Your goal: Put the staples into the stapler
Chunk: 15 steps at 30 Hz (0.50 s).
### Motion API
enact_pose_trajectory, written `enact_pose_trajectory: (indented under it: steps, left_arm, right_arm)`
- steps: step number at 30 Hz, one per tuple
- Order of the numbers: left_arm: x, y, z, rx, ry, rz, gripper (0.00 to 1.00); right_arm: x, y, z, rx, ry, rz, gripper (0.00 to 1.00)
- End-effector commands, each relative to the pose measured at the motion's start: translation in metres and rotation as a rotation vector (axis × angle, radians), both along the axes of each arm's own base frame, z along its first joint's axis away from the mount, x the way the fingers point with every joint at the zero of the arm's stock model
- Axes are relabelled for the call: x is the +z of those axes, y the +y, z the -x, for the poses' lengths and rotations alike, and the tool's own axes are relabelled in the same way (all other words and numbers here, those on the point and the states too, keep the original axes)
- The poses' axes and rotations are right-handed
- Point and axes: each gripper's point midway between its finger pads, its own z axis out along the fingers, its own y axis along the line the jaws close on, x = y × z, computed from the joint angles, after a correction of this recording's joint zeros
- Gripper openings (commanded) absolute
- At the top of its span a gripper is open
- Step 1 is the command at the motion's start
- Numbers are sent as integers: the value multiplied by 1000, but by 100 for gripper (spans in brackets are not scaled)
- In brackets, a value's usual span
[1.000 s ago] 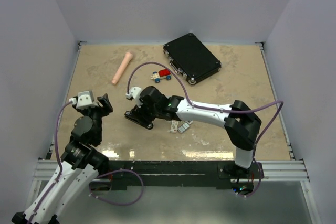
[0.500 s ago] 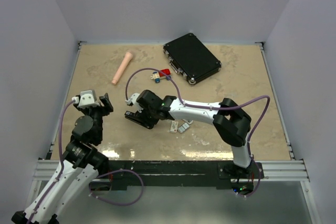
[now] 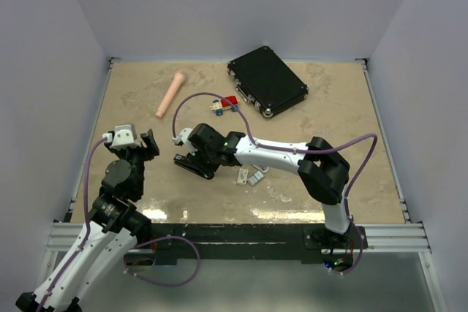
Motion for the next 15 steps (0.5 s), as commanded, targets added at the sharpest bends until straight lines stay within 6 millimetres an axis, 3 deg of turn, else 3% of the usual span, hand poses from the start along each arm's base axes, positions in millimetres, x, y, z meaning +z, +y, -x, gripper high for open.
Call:
enact_pose_trajectory:
  steps: [1, 7, 15]
  left_arm:
    - [6, -2, -2, -8, -23, -3, 69]
    - [6, -2, -2, -12, -23, -2, 69]
    - [5, -4, -3, -18, -19, -5, 69]
  right_arm:
    - [25, 8, -4, 1, -48, -37, 29]
    - [1, -4, 1, -3, -33, -6, 4]
    - [-55, -22, 15, -3, 4, 9, 0]
